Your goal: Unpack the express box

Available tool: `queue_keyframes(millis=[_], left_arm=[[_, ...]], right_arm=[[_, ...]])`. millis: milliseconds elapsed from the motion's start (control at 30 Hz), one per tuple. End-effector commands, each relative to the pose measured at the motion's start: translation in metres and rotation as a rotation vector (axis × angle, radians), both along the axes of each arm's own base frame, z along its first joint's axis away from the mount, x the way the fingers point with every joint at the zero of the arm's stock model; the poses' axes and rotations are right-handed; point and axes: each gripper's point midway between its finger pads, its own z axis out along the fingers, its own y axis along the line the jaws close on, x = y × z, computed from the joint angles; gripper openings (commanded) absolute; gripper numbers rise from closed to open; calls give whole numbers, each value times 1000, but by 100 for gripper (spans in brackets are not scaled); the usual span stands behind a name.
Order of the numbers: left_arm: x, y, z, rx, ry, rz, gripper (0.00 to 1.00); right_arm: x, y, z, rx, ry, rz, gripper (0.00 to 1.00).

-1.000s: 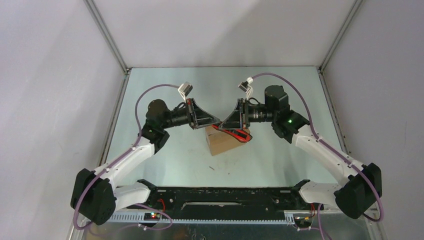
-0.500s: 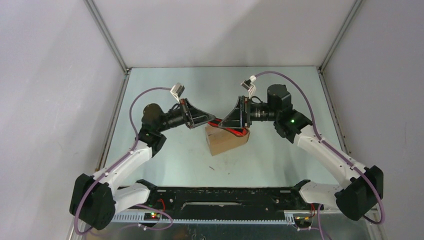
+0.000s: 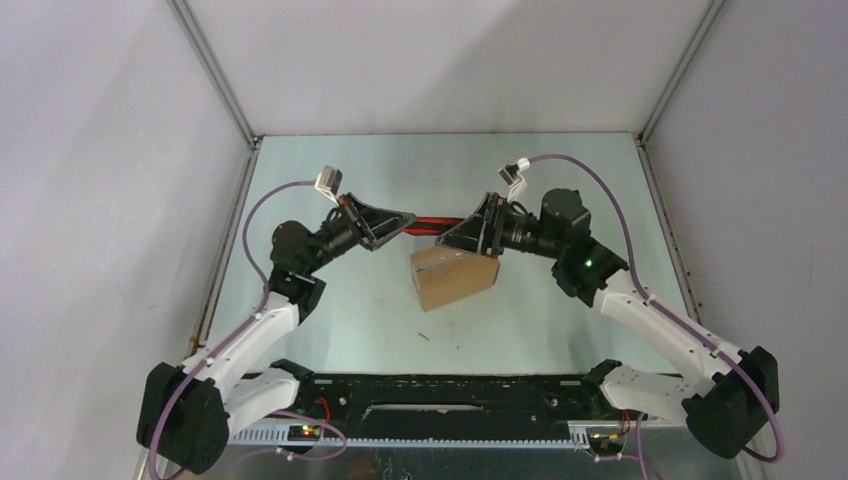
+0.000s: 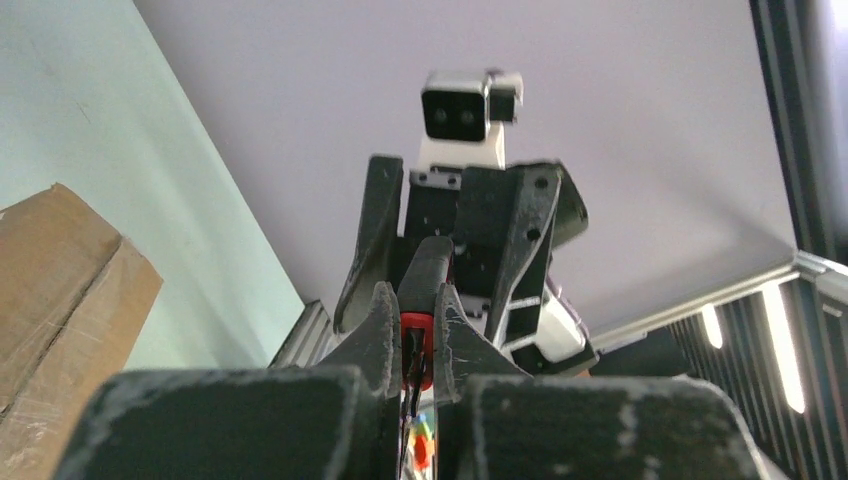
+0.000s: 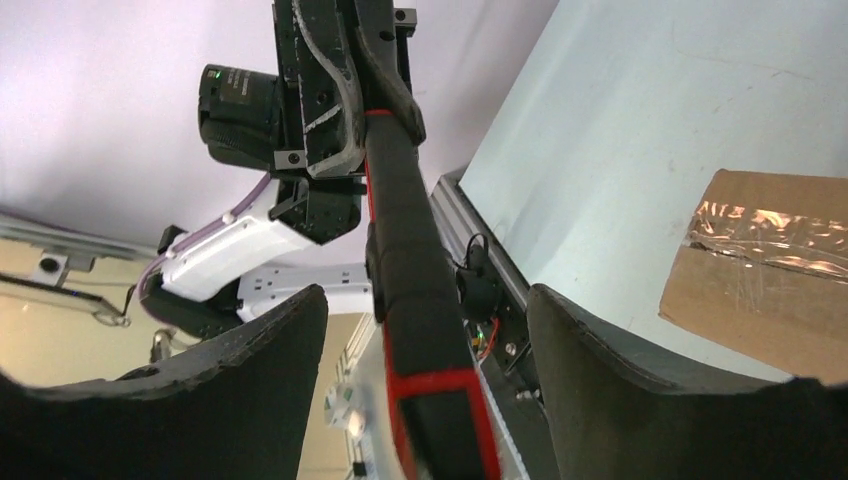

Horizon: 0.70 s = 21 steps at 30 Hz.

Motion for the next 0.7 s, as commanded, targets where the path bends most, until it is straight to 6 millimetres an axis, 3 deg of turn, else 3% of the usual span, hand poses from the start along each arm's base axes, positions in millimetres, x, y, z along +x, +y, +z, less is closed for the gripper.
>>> queue_keyframes(millis=[0,233,400,667], left_arm=[[4,11,20,-91,-8,106,0],[6,4,13,-144,142,169,0],[3,0,9,-167,216,176,0],[6,-2,3,-208,286,199,0]], right_arm=[[23,-1,27,78,-101,-281,77],[48,-5,48,153,-216,-563,80],[64,-5,47,150,-236,-624,78],[65,8,45,106,-275,-634,73]])
